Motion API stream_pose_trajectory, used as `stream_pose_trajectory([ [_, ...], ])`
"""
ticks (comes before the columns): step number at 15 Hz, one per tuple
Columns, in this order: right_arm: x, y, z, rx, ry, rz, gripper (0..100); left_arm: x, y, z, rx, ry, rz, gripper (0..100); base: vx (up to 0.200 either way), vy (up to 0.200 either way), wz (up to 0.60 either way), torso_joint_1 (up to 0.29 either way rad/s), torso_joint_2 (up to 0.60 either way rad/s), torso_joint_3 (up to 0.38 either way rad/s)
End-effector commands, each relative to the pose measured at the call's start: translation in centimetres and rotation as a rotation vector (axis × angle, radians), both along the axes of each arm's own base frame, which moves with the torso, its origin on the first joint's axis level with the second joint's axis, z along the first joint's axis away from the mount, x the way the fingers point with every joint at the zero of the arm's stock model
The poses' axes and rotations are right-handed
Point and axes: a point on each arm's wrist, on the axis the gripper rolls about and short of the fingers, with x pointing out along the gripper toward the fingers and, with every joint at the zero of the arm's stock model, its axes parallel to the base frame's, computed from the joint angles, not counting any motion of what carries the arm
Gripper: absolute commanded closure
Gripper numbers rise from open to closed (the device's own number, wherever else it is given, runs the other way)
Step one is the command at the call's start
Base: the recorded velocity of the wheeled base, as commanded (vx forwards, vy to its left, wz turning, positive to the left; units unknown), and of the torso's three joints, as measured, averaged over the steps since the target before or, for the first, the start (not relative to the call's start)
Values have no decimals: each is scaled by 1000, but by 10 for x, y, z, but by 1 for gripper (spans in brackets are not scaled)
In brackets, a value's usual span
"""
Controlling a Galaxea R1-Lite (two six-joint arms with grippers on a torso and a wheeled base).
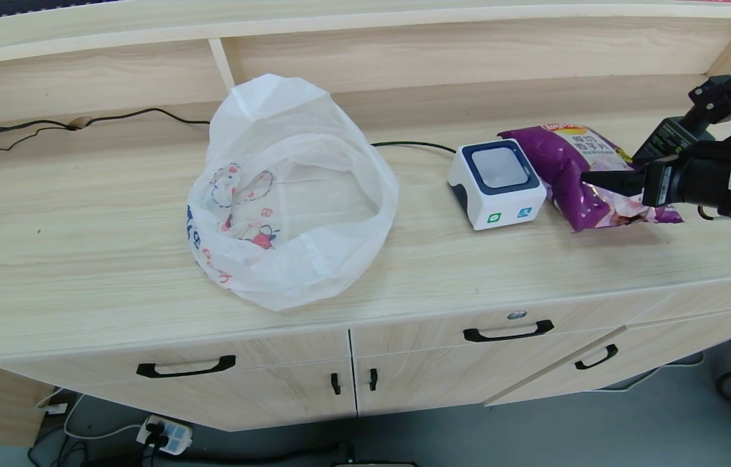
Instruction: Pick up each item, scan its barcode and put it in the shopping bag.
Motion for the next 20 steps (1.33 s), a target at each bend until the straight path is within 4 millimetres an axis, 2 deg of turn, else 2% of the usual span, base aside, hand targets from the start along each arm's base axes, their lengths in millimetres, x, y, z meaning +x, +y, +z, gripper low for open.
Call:
stream_pose_trajectory([
  [1,8,-1,-8,-2,11,1,0,0,0,0,0,-1,0,0,0,0,0,0,0,0],
  [4,24,-2,-27,-17,26,-1,0,0,0,0,1,-1,0,0,0,0,0,0,0,0],
  [11,32,-2,-34,-19,38,3,0,0,0,0,1,-1,2,0,0,0,0,0,0,0],
  [12,32,-2,-33,-19,37,3,100,0,0,0,1,-1,0,0,0,0,0,0,0,0],
  [20,30,-1,-30,-18,12,3,100,0,0,0,0,-1,2,0,0,0,0,0,0,0],
])
